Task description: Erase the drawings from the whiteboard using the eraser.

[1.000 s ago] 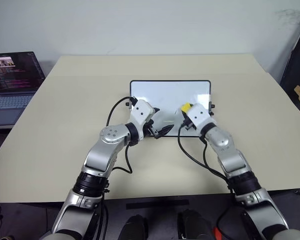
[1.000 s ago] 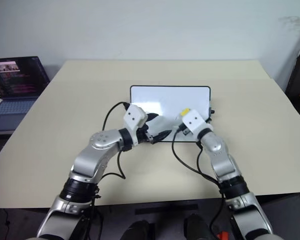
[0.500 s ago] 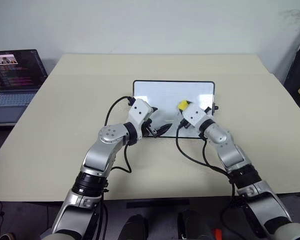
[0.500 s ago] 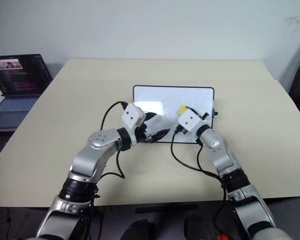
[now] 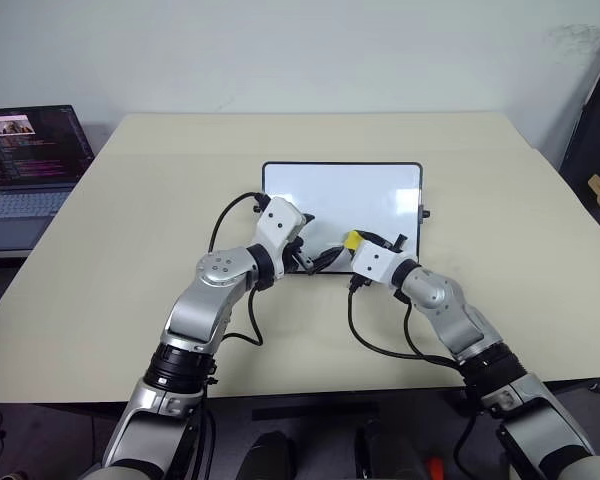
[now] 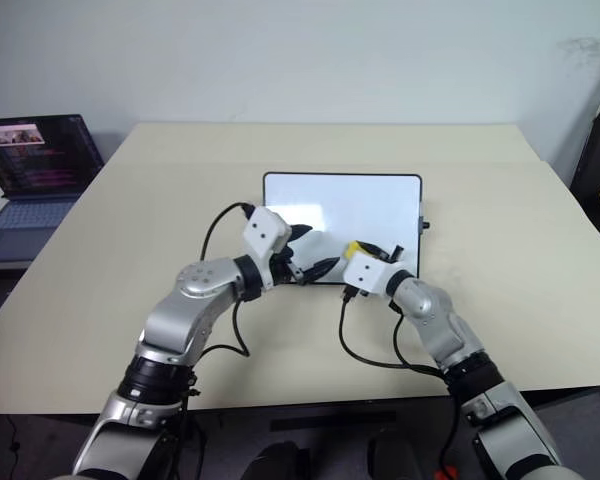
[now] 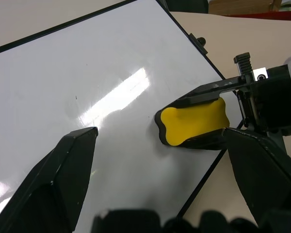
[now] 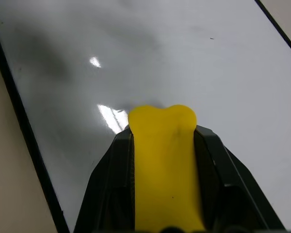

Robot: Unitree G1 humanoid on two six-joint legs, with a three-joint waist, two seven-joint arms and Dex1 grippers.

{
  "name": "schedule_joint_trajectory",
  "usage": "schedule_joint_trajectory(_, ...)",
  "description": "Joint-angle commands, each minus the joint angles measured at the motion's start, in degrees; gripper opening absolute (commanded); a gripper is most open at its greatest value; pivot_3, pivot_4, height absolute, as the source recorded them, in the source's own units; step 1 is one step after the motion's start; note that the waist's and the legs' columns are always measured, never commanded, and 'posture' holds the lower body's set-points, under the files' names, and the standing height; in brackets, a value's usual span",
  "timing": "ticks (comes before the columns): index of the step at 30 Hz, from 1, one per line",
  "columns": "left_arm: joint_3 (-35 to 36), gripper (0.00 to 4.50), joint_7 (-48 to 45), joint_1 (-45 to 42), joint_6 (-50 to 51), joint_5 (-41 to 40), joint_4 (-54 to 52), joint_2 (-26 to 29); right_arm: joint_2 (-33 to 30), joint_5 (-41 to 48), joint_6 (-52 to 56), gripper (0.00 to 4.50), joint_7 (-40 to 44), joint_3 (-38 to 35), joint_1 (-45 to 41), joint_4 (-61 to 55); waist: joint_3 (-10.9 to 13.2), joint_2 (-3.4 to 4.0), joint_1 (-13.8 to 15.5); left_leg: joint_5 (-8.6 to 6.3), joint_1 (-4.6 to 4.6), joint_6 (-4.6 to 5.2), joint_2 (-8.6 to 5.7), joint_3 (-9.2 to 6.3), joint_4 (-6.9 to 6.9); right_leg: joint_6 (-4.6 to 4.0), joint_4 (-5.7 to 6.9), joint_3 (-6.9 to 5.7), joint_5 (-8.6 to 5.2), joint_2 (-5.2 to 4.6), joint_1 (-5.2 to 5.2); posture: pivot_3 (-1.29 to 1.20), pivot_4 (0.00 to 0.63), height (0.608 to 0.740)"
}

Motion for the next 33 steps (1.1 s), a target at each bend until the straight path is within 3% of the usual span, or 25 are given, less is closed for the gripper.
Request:
schedule_joint_trajectory(1, 0.7, 4.5, -0.1, -0.9, -0.4, -0.6, -1.1, -0.1, 0.6, 0.8, 3.1, 1.25, -4.6, -5.6, -2.8, 0.2, 0.0, 0.01, 0.2, 0.0, -0.05, 0.0, -0.01, -0.02, 0.01, 0.0, -0.01, -0.01, 0.0, 0.0, -0.02, 0.0, 0.15, 0.74)
schedule_joint_trajectory(11, 0.6, 4.5, -0.1, -1.0, -0.3, -0.7, -1.3, -0.4, 2.6, 2.2, 4.9, 1.25, -4.5, -6.7, -2.0, -1.9, 0.0, 0.01, 0.3, 0.04, -0.49, -0.24, -0.06, -0.01, -0.11, 0.0, -0.08, 0.0, -0.01, -0.1, -0.5, 0.0, 0.15, 0.74)
schedule_joint_trajectory(19, 0.2, 4.5, -1.8, -1.4, -0.1, -2.2, -1.2, -0.9, 2.3, 10.9, 10.6, 1.25, 1.3, -12.4, 3.7, -17.0, 0.0, 0.02, 0.3, 0.0, -1.01, -0.17, -0.05, -0.02, -0.05, 0.0, 0.0, -0.02, -0.01, -0.09, -1.03, 0.0, 0.15, 0.74)
schedule_joint_trajectory(27, -3.4, 4.5, -10.9, -4.3, -3.0, -3.5, 1.0, -1.1, -2.1, 18.8, 26.1, 1.25, 3.0, -27.8, 17.8, -35.1, 0.0, 0.02, 1.4, 0.05, -1.4, -0.27, -0.12, -0.09, -0.03, 0.03, -0.1, -0.07, -0.03, -0.1, -1.28, 0.0, 0.15, 0.74)
schedule_joint_trajectory(33, -7.9, 4.5, -19.1, -7.9, -5.5, -3.9, 4.1, -2.5, -1.0, 22.8, 35.5, 1.25, 1.0, -34.1, 23.2, -36.6, 0.0, 0.03, 1.5, -0.04, -1.31, -0.08, -0.14, 0.01, -0.01, 0.04, -0.02, -0.06, -0.04, -0.01, -1.25, 0.0, 0.15, 0.74)
